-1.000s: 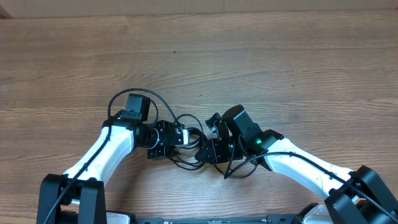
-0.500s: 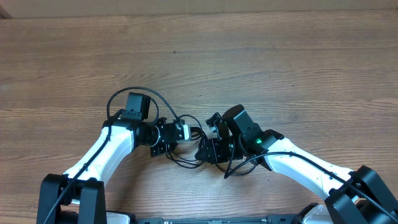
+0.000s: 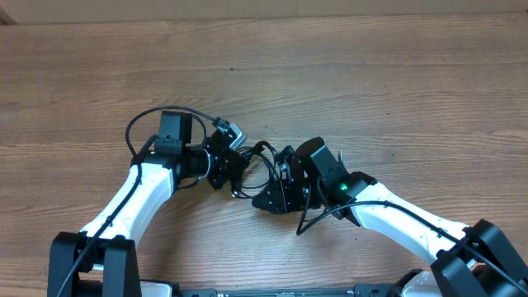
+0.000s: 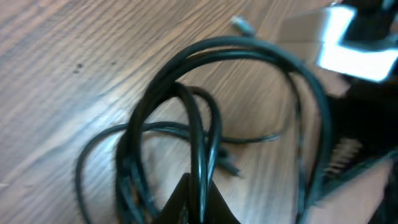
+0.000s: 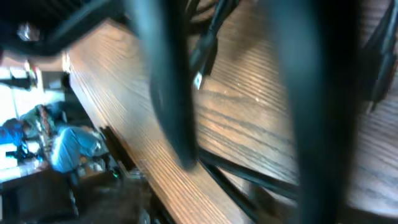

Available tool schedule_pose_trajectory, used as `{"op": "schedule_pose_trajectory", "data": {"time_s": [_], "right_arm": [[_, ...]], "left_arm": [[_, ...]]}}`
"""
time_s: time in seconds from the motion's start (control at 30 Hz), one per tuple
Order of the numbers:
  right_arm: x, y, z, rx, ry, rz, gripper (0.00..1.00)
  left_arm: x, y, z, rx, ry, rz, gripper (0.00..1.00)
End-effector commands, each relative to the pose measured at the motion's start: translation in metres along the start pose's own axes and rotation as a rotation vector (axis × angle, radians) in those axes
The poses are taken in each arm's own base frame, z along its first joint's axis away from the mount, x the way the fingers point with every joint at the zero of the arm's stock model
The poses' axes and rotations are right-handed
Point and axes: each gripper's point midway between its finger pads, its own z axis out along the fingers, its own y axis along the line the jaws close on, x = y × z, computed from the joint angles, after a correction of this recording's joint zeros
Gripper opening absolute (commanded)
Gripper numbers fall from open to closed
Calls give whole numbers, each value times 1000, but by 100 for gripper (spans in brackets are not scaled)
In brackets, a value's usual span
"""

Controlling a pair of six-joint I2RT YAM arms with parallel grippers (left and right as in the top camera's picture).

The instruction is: Untangle cables

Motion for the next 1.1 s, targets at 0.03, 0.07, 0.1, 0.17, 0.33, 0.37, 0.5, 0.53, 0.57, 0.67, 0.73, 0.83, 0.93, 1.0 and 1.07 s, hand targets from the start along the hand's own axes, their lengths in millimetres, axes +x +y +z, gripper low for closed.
{"op": "schedule_pose_trajectory", "data": {"time_s": [0.03, 0.07, 0.1, 0.17, 0.33, 0.37, 0.5, 0.53, 0.57, 0.67, 0.73, 0.83, 0.93, 1.0, 1.07], "right_arm": [[-13, 10, -1, -36, -45, 24, 78], [-16, 11, -1, -38, -58, 40, 82], [-20, 12, -1, -41, -74, 57, 87], [-28, 14, -2, -42, -113, 95, 95], [-48, 7, -5, -9, -212, 226, 96], [-50, 6, -6, -5, -229, 253, 94], [-60, -3, -9, 27, -294, 339, 65], [-63, -5, -10, 37, -311, 357, 59], [-64, -7, -10, 44, -323, 367, 58], [-70, -7, -12, 46, -353, 370, 57], [-72, -8, -13, 52, -368, 369, 59], [-76, -10, -15, 61, -395, 369, 66], [-79, -10, -16, 62, -409, 365, 53], [-80, -11, -16, 65, -414, 366, 30], [-80, -11, -16, 67, -415, 366, 15]], "left_arm": [[-24, -12, -7, 79, -73, -171, 4], [-24, -10, -7, 66, -71, -193, 4], [-25, -6, -7, 48, -72, -227, 4], [-28, -3, -7, 37, -82, -285, 4], [-34, 0, -7, 38, -102, -416, 4], [-34, 0, -7, 39, -103, -427, 4], [-34, 0, -7, 42, -102, -466, 4], [-34, -1, -7, 48, -103, -473, 4], [-35, -2, -7, 54, -104, -474, 4], [-36, -6, -8, 79, -107, -478, 4], [-37, -8, -8, 89, -108, -489, 4], [-38, -11, -8, 108, -110, -497, 4], [-40, -15, -8, 131, -112, -499, 4], [-40, -17, -7, 136, -108, -507, 4], [-40, -20, -5, 141, -102, -506, 4]]}}
